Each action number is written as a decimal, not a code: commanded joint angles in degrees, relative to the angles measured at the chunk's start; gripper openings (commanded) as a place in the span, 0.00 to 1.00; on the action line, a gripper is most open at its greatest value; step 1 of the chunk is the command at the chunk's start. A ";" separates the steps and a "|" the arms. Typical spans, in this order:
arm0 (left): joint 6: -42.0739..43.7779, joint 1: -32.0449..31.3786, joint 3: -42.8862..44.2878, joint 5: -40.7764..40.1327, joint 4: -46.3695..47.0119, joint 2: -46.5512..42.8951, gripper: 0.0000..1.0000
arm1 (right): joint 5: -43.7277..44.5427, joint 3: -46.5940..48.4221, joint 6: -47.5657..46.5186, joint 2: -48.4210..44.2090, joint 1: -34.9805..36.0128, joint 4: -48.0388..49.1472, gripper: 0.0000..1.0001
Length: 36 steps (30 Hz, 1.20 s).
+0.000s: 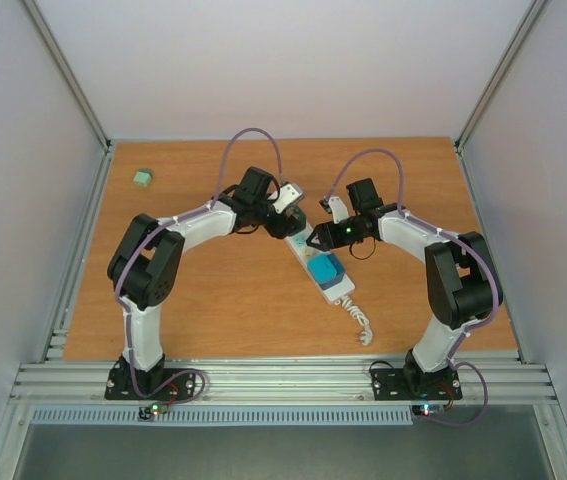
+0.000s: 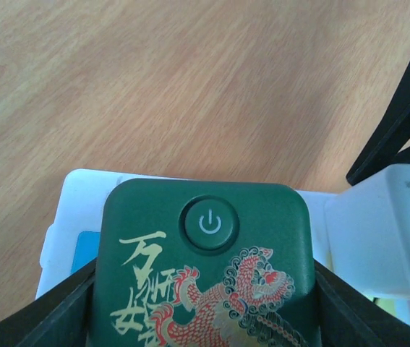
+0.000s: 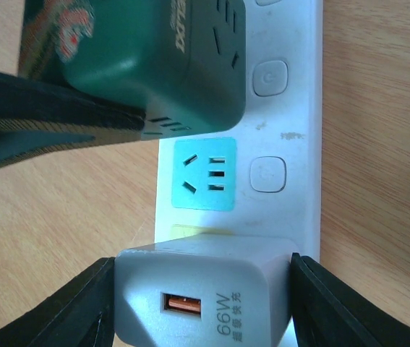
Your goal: Pull the plug off the socket
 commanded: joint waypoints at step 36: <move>-1.58 13.40 -0.56 12.03 -2.31 -15.56 0.33 | 6.47 -2.78 1.91 5.10 0.90 -2.30 0.27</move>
